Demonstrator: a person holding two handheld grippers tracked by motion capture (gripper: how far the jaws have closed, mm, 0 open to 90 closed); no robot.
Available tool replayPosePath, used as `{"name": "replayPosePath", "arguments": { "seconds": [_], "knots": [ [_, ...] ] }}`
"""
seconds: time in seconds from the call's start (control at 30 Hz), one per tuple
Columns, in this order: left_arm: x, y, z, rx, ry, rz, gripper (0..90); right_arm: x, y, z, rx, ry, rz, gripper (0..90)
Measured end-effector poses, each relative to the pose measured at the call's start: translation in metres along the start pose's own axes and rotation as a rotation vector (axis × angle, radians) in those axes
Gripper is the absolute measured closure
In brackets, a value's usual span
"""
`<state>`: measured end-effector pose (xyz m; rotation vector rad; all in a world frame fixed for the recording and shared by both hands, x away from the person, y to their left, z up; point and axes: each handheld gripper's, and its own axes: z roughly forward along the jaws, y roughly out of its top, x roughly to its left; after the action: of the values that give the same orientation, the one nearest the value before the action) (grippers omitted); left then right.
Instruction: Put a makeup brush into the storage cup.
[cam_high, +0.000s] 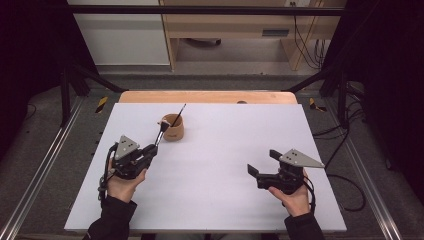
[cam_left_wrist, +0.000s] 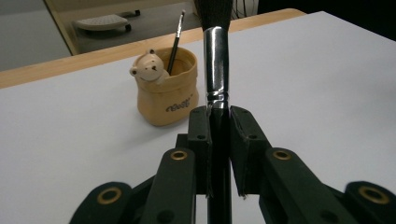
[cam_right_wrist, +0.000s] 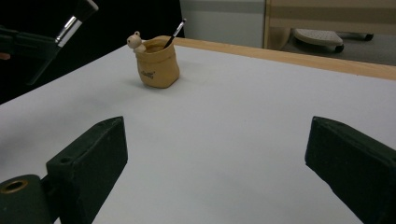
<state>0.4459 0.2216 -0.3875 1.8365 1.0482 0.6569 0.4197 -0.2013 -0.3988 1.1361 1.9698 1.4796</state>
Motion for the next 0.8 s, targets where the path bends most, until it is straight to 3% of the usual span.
{"name": "replayPosePath", "arguments": {
  "seconds": [0.37,0.8],
  "knots": [
    [-0.023,0.000,0.006,-0.003,-0.037,0.046,78.7,0.014,0.010,0.009,-0.016,0.039,0.024,6.9],
    [-0.049,0.007,0.017,-0.029,-0.081,0.073,78.7,0.039,0.026,0.029,-0.032,0.113,0.036,8.6]
  ]
}}
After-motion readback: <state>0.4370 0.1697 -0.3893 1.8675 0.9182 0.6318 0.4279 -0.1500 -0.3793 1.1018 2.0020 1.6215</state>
